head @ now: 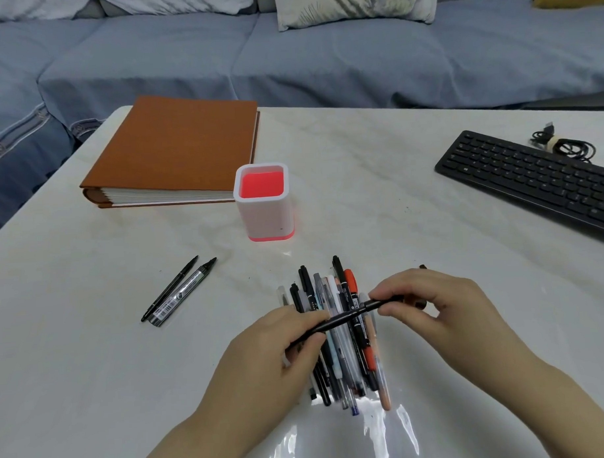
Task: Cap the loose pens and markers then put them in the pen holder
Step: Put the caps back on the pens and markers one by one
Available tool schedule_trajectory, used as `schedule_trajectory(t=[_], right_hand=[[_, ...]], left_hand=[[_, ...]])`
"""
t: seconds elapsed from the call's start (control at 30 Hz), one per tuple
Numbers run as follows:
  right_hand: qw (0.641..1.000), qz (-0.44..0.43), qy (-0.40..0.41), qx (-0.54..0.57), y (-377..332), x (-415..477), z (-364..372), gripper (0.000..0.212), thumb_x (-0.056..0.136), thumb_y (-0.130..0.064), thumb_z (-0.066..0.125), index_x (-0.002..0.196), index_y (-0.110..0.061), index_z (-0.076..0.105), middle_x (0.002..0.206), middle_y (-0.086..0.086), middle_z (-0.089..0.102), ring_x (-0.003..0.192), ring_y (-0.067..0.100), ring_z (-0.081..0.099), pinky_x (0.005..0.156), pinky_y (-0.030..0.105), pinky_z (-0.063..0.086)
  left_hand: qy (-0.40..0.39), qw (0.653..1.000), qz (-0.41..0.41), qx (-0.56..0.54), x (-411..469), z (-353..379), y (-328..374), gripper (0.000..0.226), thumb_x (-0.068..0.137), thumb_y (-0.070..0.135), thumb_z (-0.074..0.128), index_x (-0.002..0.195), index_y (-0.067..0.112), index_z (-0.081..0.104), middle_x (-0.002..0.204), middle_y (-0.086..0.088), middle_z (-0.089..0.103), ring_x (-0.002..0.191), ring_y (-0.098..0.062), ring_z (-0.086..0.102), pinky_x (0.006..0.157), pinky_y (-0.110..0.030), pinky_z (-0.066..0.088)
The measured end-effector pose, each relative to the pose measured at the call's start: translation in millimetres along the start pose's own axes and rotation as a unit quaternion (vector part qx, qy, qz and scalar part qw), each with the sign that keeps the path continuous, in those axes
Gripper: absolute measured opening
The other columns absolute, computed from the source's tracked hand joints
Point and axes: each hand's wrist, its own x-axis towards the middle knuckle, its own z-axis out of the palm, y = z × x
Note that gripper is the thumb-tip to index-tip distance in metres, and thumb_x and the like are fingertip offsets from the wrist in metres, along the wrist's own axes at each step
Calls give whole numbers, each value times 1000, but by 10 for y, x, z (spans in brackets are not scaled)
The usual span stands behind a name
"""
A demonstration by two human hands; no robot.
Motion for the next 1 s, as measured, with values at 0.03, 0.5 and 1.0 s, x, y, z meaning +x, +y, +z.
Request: schedule_trajectory(t=[0.03, 0.5, 1.0], right_hand=[[1000, -6, -7, -4, 6, 1, -3, 19, 74, -23, 62, 88, -35, 65, 93, -24, 64, 76, -5, 58, 71, 3, 39], [997, -36, -57, 22, -24, 30, 202, 22, 72, -43, 52, 91, -37, 62, 85, -22, 65, 73, -1, 62, 69, 8, 45], [946, 171, 7, 277, -100, 315, 692, 13, 88, -4, 53, 92, -10, 63, 67, -5, 61, 48, -2, 51, 55, 9, 46]], left_hand=[[0, 1000, 11, 13, -10, -5, -28, 30, 83, 45, 44, 112, 46, 52, 81, 25, 53, 69, 6, 49, 62, -3, 35], [-15, 999, -5, -45, -46, -43, -62, 22, 82, 39, 47, 101, 42, 59, 77, 18, 60, 72, 3, 56, 64, -6, 38], [23, 967, -182, -174, 104, -86, -380, 17, 90, 22, 52, 82, 19, 67, 74, 9, 68, 70, -5, 60, 65, -11, 44]])
